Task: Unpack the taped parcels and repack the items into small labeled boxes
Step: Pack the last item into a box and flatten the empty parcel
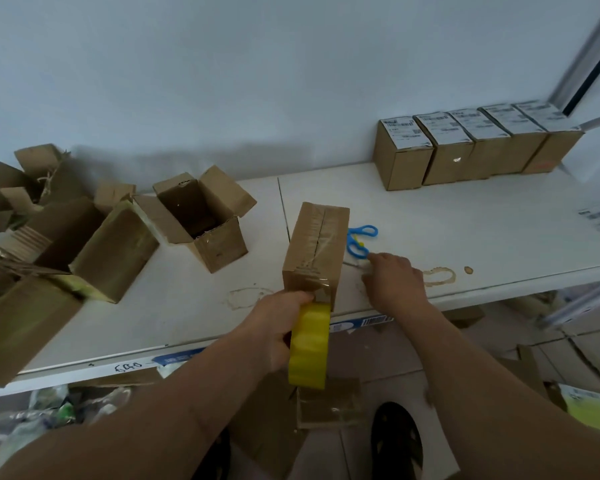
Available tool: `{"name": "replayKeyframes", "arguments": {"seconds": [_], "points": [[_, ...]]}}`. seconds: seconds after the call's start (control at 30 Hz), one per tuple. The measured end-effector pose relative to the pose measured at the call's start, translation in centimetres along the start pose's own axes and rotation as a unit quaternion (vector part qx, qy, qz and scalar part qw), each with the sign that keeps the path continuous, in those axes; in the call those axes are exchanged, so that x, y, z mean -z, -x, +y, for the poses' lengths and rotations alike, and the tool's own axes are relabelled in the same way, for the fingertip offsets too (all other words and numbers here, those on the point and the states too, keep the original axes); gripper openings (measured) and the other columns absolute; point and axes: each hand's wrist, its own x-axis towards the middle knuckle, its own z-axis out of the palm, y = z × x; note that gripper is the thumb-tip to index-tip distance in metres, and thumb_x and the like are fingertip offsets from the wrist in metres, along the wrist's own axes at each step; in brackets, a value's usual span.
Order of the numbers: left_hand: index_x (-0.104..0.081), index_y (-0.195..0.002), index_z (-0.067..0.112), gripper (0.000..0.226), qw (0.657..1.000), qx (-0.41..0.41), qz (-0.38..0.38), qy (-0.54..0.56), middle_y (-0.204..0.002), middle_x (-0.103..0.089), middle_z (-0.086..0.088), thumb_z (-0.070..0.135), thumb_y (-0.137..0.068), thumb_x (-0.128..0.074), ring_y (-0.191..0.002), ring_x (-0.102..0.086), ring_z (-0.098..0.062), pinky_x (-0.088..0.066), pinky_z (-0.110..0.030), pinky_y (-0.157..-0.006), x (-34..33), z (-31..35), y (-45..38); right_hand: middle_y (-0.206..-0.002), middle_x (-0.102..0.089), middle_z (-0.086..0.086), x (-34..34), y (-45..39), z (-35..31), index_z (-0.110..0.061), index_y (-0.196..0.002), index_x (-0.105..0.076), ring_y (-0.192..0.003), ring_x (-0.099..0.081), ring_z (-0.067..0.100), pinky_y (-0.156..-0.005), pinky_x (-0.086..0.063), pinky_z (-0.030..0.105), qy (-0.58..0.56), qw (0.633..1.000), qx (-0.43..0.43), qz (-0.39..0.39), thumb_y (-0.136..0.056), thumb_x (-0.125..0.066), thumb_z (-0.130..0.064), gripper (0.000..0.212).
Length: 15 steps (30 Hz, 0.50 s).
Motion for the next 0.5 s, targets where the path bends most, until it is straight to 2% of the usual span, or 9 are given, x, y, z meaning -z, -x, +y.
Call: {"name": "replayKeyframes", "arguments": {"seconds": [0.1,0.17,0.27,0.37,0.43,0.5], "points": [[-0.067,-0.105,0.01,0.018,1.0,-0.005,-0.001,0.006,-0.073,-0.072,-0.013,0.016,-0.089,-0.07,-0.063,-0.07,-0.028,-0.057,-0.038,-0.058,0.2,0.3,0.5,-0.124,-0.053,0.007,-0.7,0.0,-0.1,-0.02,-0.126,-0.055,-0.117,-0.047,0.028,-0.096,-0.04,0.041,0.045,0.998,-0.011,0.045,-0.096,-0.05,-0.031,0.032],[-0.068,-0.104,0.01,0.018,1.0,-0.008,-0.002,0.007,-0.072,-0.071,-0.012,0.016,-0.087,-0.071,-0.064,-0.069,-0.027,-0.057,-0.038,-0.06,0.1,0.4,0.9,-0.117,-0.055,0.009,-0.8,0.2,-0.2,-0.018,-0.119,-0.058,-0.111,-0.049,0.029,-0.09,-0.043,0.039,0.037,0.998,-0.029,0.033,-0.095,-0.053,-0.033,0.028],[-0.068,-0.107,0.008,0.022,1.0,-0.006,0.003,0.003,-0.073,-0.071,-0.013,0.017,-0.088,-0.071,-0.065,-0.069,-0.028,-0.057,-0.04,-0.064,0.0,0.3,1.2,-0.109,-0.058,0.008,-0.5,0.7,-0.1,-0.017,-0.113,-0.057,-0.102,-0.055,0.027,-0.082,-0.046,0.037,-0.017,0.998,-0.055,0.005,-0.095,-0.054,-0.031,0.024],[-0.067,-0.109,0.007,0.023,1.0,-0.014,0.01,0.0,-0.072,-0.072,-0.012,0.017,-0.088,-0.071,-0.063,-0.07,-0.027,-0.058,-0.04,-0.063,0.1,0.1,1.4,-0.099,-0.059,0.006,1.3,2.2,-0.2,-0.017,-0.103,-0.053,-0.085,-0.055,0.022,-0.07,-0.045,0.035,-0.104,0.992,-0.063,0.045,-0.098,-0.047,-0.028,0.013],[-0.066,-0.109,0.008,0.025,0.999,-0.022,0.024,-0.005,-0.082,-0.072,-0.014,0.017,-0.087,-0.072,-0.072,-0.071,-0.029,-0.06,-0.043,-0.07,0.1,0.0,1.4,-0.093,-0.062,0.004,3.6,4.1,-0.7,-0.021,-0.101,-0.048,-0.08,-0.056,0.021,-0.068,-0.045,0.034,-0.192,0.976,-0.027,0.096,-0.1,-0.045,-0.031,0.011],[-0.065,-0.109,0.008,0.026,0.999,-0.028,0.04,-0.013,-0.093,-0.071,-0.017,0.017,-0.085,-0.072,-0.083,-0.07,-0.034,-0.058,-0.051,-0.08,0.2,-0.1,1.4,-0.087,-0.064,-0.001,6.0,6.7,-1.4,-0.028,-0.103,-0.048,-0.076,-0.063,0.018,-0.067,-0.051,0.033,-0.265,0.954,0.05,0.132,-0.1,-0.047,-0.035,0.007]]}}
